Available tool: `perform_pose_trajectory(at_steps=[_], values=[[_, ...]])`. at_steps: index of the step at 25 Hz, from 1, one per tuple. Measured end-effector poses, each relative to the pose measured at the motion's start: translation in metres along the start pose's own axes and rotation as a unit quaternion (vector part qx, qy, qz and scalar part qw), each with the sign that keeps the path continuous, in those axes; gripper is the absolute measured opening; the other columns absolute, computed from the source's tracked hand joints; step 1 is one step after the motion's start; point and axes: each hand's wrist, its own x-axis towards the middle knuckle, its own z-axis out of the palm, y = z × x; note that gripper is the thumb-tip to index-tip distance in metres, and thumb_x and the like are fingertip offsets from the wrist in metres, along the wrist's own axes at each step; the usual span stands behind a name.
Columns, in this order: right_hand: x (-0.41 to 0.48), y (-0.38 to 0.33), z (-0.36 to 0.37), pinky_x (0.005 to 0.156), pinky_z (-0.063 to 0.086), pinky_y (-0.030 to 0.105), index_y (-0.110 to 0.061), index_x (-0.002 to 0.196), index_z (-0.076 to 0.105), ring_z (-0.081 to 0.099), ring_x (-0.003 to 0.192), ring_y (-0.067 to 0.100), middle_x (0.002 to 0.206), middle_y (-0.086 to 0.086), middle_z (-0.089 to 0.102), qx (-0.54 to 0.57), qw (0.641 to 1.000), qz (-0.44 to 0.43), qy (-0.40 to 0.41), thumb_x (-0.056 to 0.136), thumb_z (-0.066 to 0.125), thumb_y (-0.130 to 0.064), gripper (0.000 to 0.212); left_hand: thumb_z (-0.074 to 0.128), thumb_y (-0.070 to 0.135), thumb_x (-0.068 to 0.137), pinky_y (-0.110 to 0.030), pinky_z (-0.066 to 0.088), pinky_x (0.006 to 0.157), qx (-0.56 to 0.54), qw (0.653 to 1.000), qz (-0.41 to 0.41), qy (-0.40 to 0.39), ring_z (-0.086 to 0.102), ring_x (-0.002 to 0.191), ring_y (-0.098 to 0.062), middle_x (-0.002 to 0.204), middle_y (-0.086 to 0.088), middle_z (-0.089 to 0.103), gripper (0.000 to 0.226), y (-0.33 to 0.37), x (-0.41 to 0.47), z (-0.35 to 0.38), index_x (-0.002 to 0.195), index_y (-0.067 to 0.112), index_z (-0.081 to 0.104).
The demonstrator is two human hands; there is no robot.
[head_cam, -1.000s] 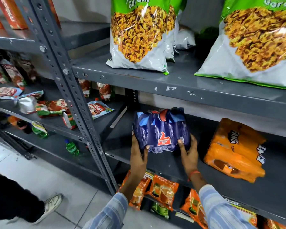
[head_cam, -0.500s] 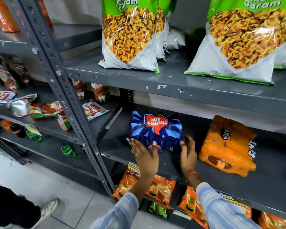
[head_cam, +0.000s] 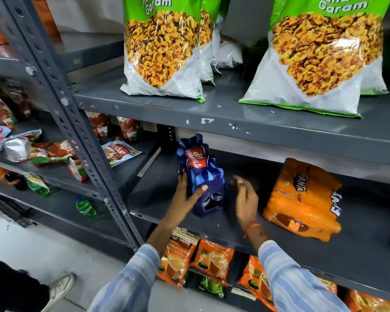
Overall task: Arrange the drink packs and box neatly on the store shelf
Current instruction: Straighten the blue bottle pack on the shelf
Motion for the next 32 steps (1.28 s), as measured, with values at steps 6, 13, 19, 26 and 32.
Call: perform_pose_trajectory(at_steps=[6, 13, 19, 26, 32], values=[[-0.033, -0.002, 0.026, 0.079, 0.055, 0.028, -0.012, 0.076, 0.068, 0.070, 0.082, 0.018, 0.082, 0.010, 0.074, 0.046, 0.998, -0.005, -0.042, 0.084, 0.035, -0.014, 0.034, 0.052, 0.079, 0.062, -0.044, -0.002, 0.120, -0.004, 0.985, -0.045, 0.165, -0.012, 0.147, -0.023, 0.160, -0.014, -0.014, 0.130, 0.018, -0.026, 0.032, 0.147, 0.005, -0.013], [-0.020, -0.011, 0.044, 0.087, 0.055, 0.038, -0.006, 0.090, 0.069, 0.068, 0.089, 0.022, 0.093, 0.014, 0.072, 0.058, 0.998, -0.007, -0.020, 0.090, 0.033, -0.016, 0.037, 0.081, 0.020, 0.070, -0.051, 0.018, 0.120, 0.033, 0.990, -0.031, 0.134, 0.015, 0.146, -0.036, 0.157, -0.022, 0.014, 0.105, -0.007, 0.014, -0.044, 0.147, 0.001, 0.012], [0.040, -0.022, 0.045, 0.111, 0.033, 0.037, -0.016, 0.134, 0.048, 0.045, 0.131, 0.026, 0.143, 0.010, 0.049, 0.001, 0.990, 0.127, -0.064, 0.094, 0.040, -0.048, 0.052, 0.064, 0.018, 0.087, -0.041, 0.047, 0.103, 0.045, 0.991, -0.011, 0.127, 0.056, 0.122, -0.030, 0.135, -0.016, 0.057, 0.055, -0.030, 0.021, -0.094, 0.137, 0.007, 0.044], [-0.003, -0.025, 0.055, 0.085, 0.054, 0.029, -0.020, 0.131, 0.049, 0.061, 0.112, 0.019, 0.132, 0.009, 0.059, 0.107, 0.978, 0.137, -0.119, 0.096, 0.034, -0.049, 0.048, 0.063, 0.014, 0.088, -0.048, 0.046, 0.105, -0.099, 0.975, -0.023, 0.195, 0.054, 0.125, -0.029, 0.137, -0.018, 0.054, 0.052, -0.037, 0.011, -0.084, 0.135, 0.002, 0.045], [-0.063, -0.020, 0.057, 0.102, 0.048, 0.039, -0.025, 0.139, 0.039, 0.047, 0.130, 0.017, 0.145, 0.001, 0.043, 0.121, 0.986, 0.087, -0.077, 0.098, 0.042, -0.032, 0.042, 0.060, 0.014, 0.090, -0.001, 0.049, 0.077, -0.083, 0.972, -0.006, 0.218, 0.059, 0.117, -0.026, 0.130, -0.018, 0.060, 0.045, -0.046, -0.005, -0.099, 0.131, 0.002, 0.049]])
